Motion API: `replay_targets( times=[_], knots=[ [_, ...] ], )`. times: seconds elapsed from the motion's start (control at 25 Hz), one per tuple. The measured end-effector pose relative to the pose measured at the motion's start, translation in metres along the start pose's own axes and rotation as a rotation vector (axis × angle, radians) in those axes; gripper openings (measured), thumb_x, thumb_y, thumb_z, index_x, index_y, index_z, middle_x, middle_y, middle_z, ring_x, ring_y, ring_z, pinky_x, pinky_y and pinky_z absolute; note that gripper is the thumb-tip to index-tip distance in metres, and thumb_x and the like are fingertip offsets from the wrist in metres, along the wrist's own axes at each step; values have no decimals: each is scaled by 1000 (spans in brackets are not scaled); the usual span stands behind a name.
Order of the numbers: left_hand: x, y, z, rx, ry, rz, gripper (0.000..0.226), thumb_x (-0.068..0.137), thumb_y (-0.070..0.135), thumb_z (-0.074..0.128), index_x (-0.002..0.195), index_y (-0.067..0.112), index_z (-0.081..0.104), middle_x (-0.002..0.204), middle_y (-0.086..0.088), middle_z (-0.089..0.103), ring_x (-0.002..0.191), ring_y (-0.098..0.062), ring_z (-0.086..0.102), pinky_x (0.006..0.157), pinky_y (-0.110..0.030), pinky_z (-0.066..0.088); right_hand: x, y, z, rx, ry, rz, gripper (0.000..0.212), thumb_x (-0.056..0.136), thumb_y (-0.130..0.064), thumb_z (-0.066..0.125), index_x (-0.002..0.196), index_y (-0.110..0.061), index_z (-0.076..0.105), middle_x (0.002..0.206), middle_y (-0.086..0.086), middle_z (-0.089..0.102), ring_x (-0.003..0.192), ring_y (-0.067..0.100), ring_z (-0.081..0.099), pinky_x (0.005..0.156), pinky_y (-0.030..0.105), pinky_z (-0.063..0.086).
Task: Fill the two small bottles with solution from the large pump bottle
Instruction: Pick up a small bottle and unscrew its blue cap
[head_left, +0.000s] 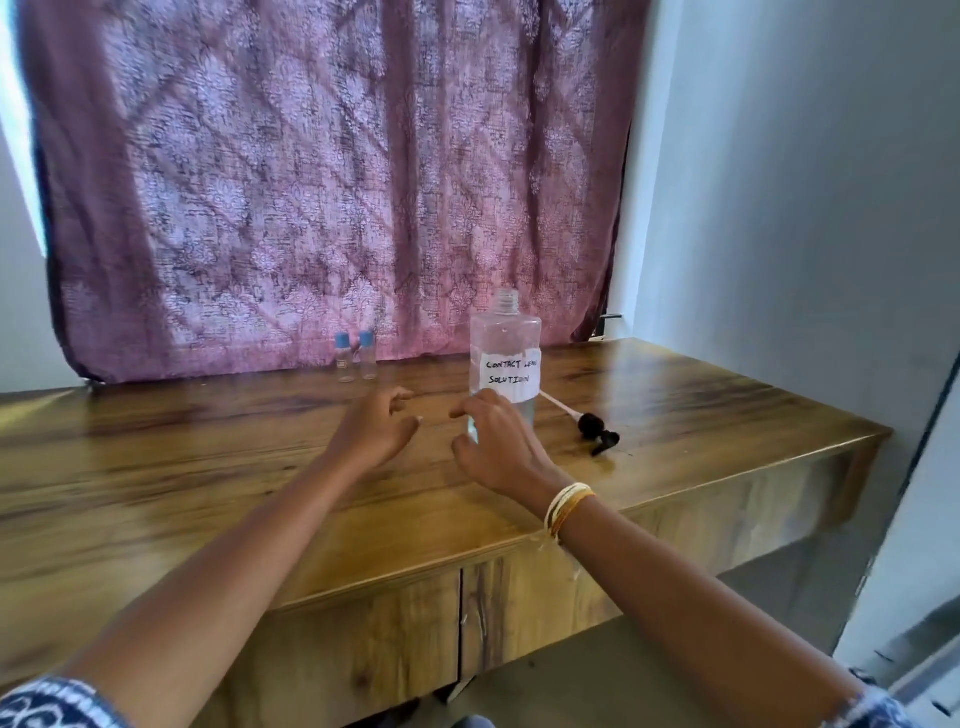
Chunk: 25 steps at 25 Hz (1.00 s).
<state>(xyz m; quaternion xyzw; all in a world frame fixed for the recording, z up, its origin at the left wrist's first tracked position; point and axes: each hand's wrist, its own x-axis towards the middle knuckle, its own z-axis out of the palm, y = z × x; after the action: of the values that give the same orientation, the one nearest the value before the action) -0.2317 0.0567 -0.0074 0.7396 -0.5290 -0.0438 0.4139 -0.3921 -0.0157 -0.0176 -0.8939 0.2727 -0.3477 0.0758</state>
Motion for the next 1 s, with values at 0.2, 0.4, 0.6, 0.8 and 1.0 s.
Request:
replay_targets(
  times=[0.2,0.4,0.6,0.8,1.0],
  knots=[
    [28,-40,-36,56,89,-96,44,88,16,64,130,7,56,118,-13,63,108,-23,59,84,-26,42,66,-18,52,66,-216,89,45,78,-11,60,122,-3,55,124,19,60,117,35,53,95,37,44],
    [73,-83,-33,32,158,-217,41,84,14,66,124,6,58,114,-13,65,99,-24,61,80,-30,46,132,-14,106,223,-213,259,14,77,-8,60,91,-8,57,89,12,60,82,28,57,64,29,41],
    [138,-122,-22,-26,192,-283,33,87,10,59,119,1,59,118,-20,65,110,-34,59,86,-31,43,203,7,160,412,-99,441,30,81,-14,66,109,-3,60,109,12,64,101,29,60,79,28,42],
    [192,-154,-12,-78,193,-315,59,84,4,59,140,1,40,139,-19,51,128,-33,48,104,-35,38,249,19,193,499,-75,422,61,79,-27,76,131,-7,49,127,11,61,115,26,59,98,40,49],
    [218,-171,-4,-133,202,-270,69,79,6,71,141,3,41,134,-16,57,118,-27,58,101,-34,46,263,27,213,501,-109,373,42,79,-17,72,117,-4,57,109,11,65,95,23,60,78,29,45]
  ],
)
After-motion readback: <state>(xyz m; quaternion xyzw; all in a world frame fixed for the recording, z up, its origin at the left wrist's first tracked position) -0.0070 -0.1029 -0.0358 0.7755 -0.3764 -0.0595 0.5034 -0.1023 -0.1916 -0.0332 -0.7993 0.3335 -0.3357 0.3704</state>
